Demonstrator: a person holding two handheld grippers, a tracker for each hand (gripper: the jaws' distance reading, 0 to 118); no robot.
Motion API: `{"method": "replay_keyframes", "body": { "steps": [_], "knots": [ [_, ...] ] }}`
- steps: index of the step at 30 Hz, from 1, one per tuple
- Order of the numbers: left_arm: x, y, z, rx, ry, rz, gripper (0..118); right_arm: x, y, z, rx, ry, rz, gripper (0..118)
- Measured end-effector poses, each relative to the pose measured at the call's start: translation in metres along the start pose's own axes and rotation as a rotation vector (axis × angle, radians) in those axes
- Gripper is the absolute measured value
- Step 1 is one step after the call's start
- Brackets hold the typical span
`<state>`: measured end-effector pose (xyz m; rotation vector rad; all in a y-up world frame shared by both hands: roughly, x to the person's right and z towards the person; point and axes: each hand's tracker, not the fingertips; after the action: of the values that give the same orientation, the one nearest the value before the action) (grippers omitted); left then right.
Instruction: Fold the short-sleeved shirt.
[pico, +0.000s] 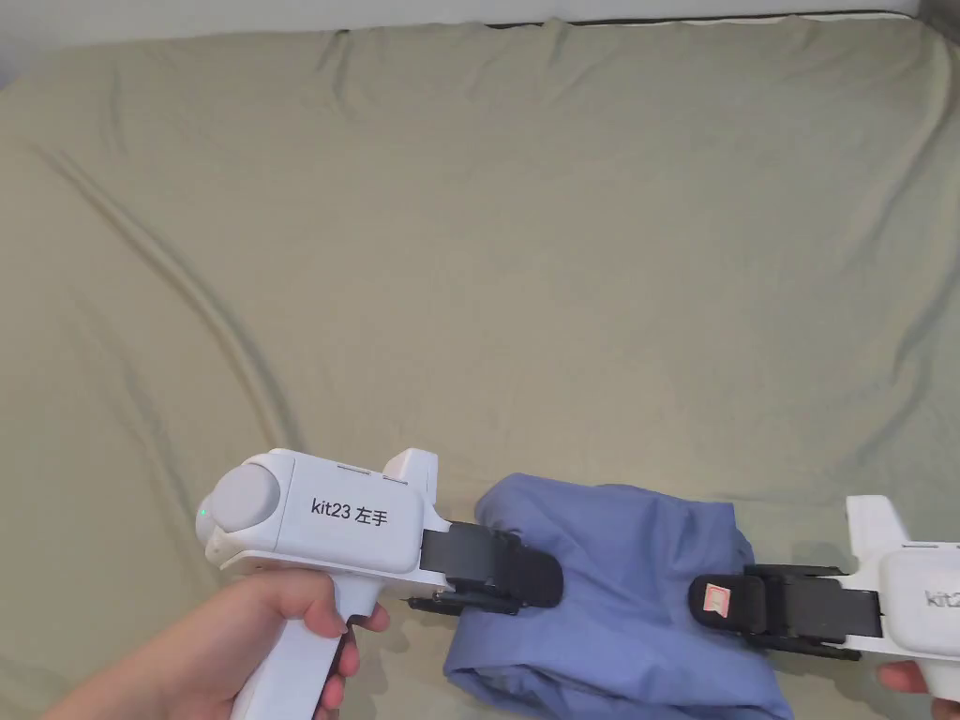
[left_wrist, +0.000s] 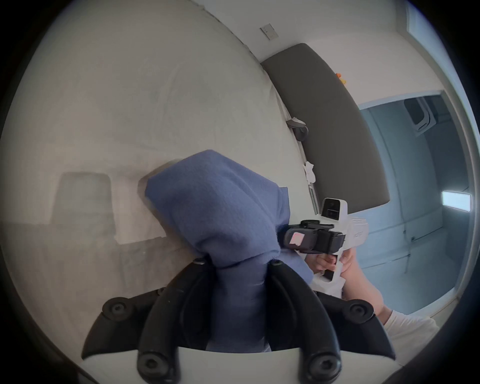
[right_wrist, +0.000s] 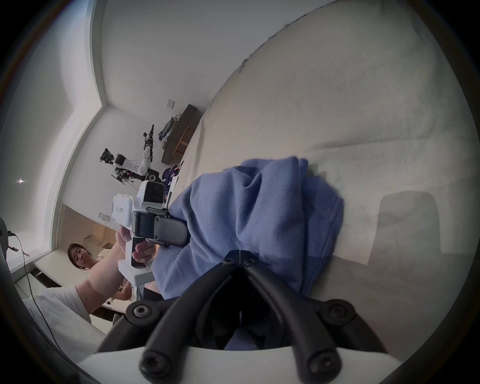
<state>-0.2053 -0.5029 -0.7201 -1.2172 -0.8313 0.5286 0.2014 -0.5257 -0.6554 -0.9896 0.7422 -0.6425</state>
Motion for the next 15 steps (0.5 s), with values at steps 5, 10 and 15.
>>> {"method": "replay_keyframes", "body": {
  "steps": [5,10,15],
  "knots": [
    [0.008,0.001,0.065,0.008,0.120,-0.063,25,-0.037,0.002,0.022,0.083,0.015,0.066,0],
    [-0.011,-0.005,0.160,0.009,0.417,-0.118,25,-0.080,-0.006,0.026,0.073,-0.004,0.150,0],
    [-0.059,-0.003,0.248,0.010,0.718,-0.063,24,-0.123,-0.019,0.027,0.072,0.045,0.234,0]
  ]
}}
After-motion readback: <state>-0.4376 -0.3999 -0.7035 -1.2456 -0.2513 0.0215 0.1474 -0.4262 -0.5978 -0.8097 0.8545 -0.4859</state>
